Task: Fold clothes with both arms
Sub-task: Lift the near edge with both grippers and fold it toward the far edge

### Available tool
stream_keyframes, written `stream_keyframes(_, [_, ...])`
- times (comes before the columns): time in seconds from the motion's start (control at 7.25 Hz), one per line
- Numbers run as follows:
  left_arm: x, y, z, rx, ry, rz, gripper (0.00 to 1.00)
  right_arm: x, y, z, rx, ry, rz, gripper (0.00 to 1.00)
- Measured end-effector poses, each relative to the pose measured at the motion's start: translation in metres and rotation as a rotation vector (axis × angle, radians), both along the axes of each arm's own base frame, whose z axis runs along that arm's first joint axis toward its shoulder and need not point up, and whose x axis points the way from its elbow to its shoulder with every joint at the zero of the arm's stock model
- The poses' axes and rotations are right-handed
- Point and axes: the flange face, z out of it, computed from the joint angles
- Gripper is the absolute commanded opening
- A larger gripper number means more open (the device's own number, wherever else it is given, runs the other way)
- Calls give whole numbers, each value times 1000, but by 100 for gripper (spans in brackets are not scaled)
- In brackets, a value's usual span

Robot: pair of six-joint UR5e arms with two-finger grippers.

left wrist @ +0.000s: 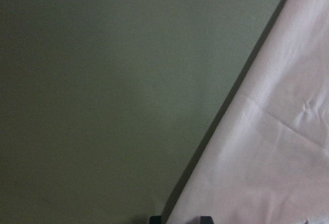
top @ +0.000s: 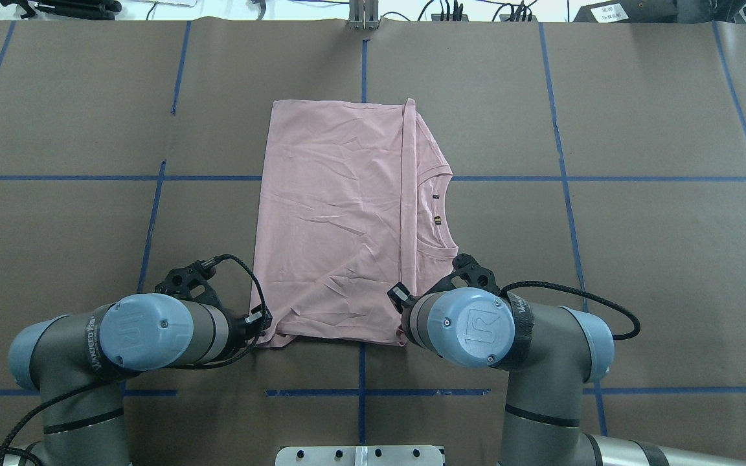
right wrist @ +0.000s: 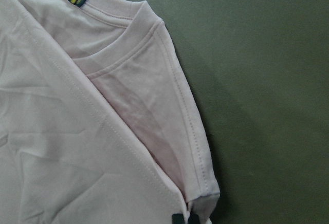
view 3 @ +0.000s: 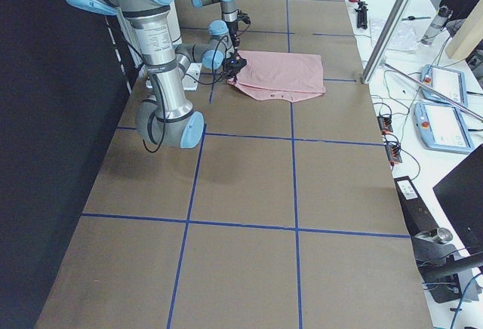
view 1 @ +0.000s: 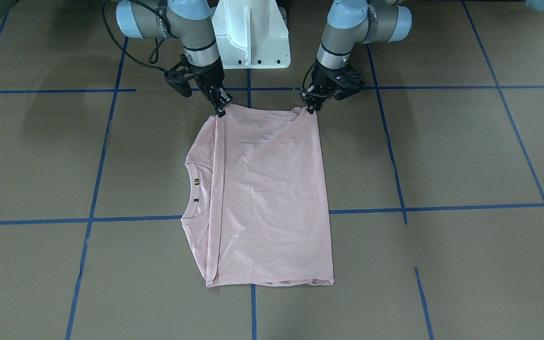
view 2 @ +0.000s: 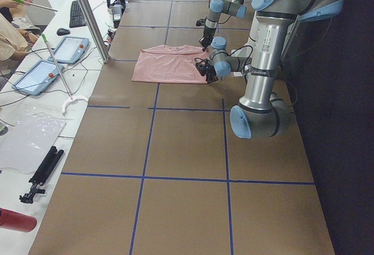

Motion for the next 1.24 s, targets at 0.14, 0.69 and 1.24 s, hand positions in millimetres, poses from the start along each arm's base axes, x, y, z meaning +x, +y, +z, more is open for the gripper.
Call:
stream_keyframes(0.14, [1,1,0,0,1,2,0,0,0,1,-1,2,-2,0])
stream_keyframes(0.69, [-23,9,-24,4,56,-1,0,8,1,1,0,-6,-4,0])
stream_keyframes(1.24, [-64,36,-62,-92,145,-54,0,81,32,-21,18,-107,-34,0])
